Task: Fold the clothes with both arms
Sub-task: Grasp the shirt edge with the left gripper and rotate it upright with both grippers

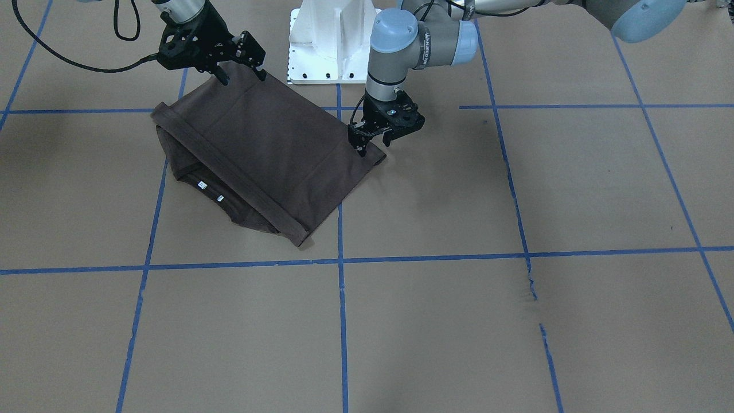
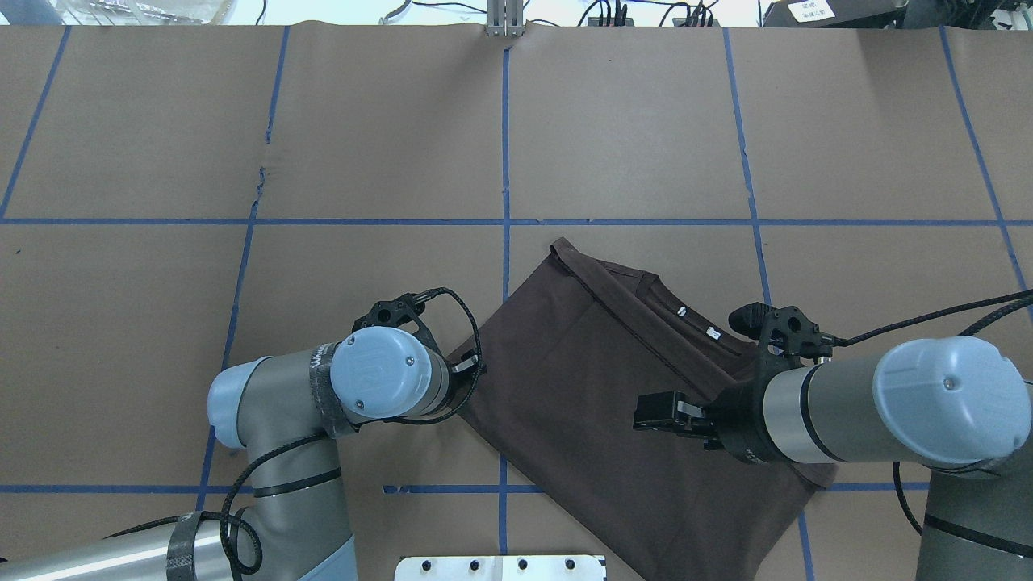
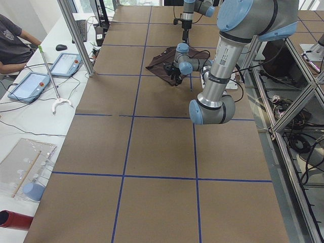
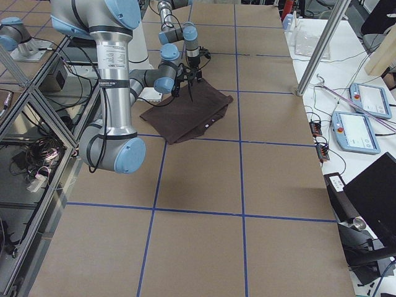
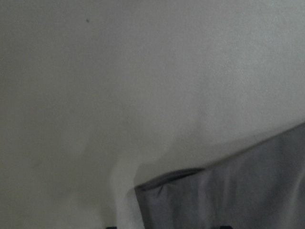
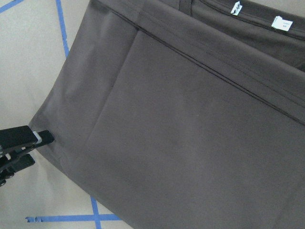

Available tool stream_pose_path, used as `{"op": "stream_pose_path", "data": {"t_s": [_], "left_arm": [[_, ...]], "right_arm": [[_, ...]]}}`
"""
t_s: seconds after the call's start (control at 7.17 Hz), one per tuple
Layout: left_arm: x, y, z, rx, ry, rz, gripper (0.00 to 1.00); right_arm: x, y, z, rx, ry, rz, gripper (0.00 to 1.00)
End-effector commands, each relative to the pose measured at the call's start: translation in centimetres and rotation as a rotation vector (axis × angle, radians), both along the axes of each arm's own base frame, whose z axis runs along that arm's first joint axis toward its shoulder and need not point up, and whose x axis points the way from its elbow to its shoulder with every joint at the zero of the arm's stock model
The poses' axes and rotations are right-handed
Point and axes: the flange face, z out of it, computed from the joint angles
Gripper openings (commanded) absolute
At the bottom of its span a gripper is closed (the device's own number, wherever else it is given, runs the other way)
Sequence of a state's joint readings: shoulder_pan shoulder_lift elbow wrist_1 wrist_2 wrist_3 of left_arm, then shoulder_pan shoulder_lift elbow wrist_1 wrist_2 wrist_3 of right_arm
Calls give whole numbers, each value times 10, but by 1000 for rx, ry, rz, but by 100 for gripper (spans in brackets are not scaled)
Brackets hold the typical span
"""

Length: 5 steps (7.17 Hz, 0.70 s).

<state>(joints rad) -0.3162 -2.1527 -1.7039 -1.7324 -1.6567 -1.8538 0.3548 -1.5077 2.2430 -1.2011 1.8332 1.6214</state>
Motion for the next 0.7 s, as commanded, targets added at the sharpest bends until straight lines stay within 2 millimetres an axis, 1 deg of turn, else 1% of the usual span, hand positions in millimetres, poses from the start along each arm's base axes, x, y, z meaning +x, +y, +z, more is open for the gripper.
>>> {"op": "stream_pose_path", "data": {"t_s": [0.0,0.14,0.28,0.42,0.56], "left_arm": [[0,-5,4,3,-12,-19,56],[-1,-7,3,4,-10,-22,24],[-2,-8,3,3,-12,-25,0],[-3,-9,5,6,-25,-20,0],[-6,-12,1,6,-26,-24,0]], "right_arm": [[0,0,-1,1,-2,1,100],[0,-1,0,0,-1,1,100],[0,0,-1,1,-2,1,100],[0,-1,0,0,-1,1,100],[1,-1,0,0,1,3,100]]}}
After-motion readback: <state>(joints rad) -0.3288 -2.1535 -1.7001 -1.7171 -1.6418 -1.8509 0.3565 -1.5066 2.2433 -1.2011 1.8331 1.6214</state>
